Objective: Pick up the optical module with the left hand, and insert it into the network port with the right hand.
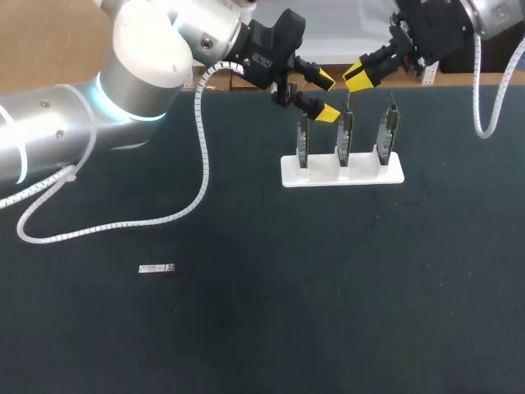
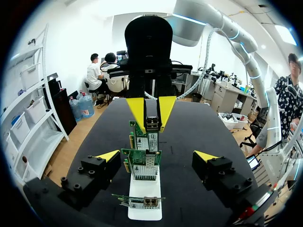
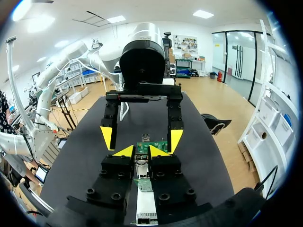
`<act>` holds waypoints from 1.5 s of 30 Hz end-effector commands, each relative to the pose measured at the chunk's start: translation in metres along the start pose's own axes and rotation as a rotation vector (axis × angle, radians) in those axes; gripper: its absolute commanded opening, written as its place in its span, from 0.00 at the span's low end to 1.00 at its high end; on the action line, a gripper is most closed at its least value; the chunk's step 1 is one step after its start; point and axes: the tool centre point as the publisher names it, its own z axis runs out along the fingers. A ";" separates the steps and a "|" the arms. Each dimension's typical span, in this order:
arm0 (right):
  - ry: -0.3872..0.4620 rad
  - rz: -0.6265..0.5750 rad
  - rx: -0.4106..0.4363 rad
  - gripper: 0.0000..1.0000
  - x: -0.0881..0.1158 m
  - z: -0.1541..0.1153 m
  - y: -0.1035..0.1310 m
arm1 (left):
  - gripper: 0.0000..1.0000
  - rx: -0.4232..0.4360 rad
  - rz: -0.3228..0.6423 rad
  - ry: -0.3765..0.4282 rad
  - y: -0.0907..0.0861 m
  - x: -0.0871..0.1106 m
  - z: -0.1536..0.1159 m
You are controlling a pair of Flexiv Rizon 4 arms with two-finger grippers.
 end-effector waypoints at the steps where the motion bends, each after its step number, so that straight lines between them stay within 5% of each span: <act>1: -0.004 -0.003 -0.005 0.00 -0.001 0.001 -0.001 | 1.00 -0.004 0.001 0.000 -0.001 0.000 0.000; 45: 0.006 -0.034 0.035 0.00 0.000 0.000 0.001 | 1.00 -0.004 0.001 0.000 -0.001 0.000 0.000</act>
